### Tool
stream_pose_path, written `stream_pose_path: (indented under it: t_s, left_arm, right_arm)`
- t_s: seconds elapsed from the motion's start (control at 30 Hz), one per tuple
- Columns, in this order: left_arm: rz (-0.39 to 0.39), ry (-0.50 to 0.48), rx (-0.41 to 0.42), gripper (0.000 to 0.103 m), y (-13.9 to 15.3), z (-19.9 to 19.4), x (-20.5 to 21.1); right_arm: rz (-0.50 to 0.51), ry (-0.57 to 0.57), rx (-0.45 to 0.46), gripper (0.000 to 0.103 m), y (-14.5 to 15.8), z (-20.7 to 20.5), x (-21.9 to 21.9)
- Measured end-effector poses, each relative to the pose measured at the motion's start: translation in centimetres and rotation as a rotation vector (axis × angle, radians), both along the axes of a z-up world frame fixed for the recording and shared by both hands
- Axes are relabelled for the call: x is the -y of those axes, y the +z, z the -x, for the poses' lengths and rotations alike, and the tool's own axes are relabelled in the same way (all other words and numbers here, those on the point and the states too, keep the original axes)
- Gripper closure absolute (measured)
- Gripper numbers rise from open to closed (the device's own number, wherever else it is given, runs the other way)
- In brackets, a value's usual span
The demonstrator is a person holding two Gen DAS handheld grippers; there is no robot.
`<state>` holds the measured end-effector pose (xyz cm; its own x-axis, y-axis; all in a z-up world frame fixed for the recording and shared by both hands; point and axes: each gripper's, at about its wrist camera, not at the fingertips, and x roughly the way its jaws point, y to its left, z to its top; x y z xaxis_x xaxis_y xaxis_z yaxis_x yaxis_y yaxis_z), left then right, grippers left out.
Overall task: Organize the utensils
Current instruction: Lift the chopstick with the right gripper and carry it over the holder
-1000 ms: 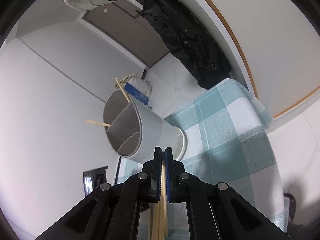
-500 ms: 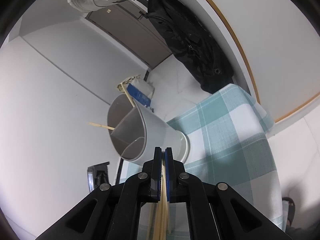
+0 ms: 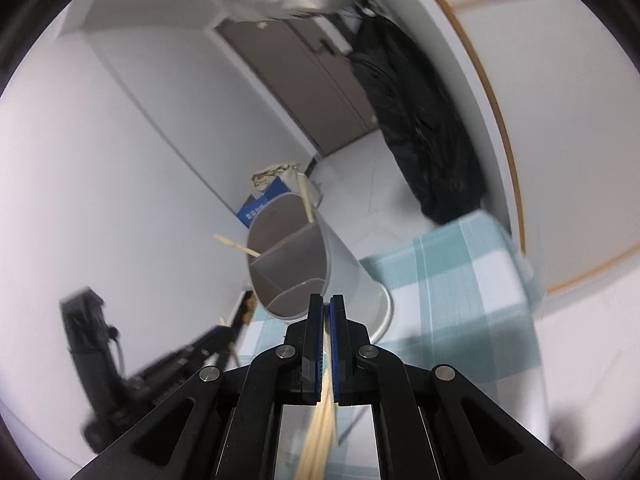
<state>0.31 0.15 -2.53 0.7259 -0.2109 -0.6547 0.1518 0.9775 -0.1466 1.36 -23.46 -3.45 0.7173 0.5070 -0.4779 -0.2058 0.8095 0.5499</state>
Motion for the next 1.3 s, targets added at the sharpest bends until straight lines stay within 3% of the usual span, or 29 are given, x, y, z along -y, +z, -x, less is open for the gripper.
stream_pose_path:
  t_s: [0.17,0.63,1.07,1.3]
  left_arm:
    - [0.029,0.013,0.041,0.102,0.6,0.1,-1.0]
    - [0.046,-0.035,0.086,0.102,3.6,1.7,-0.4]
    - [0.078,-0.067,0.11,0.102,9.2,0.3,-0.6]
    - [0.076,-0.037,0.115,0.102,12.5,-1.9,-0.4]
  right_arm:
    - [0.065,0.025,0.075,0.101,1.3,1.5,-1.5]
    - [0.148,0.036,0.126,0.101,3.0,2.1,-3.5]
    - [0.15,0.034,0.19,0.101,9.2,0.6,-3.4]
    - [0.155,0.035,0.232,0.101,13.3,-1.5,-3.5]
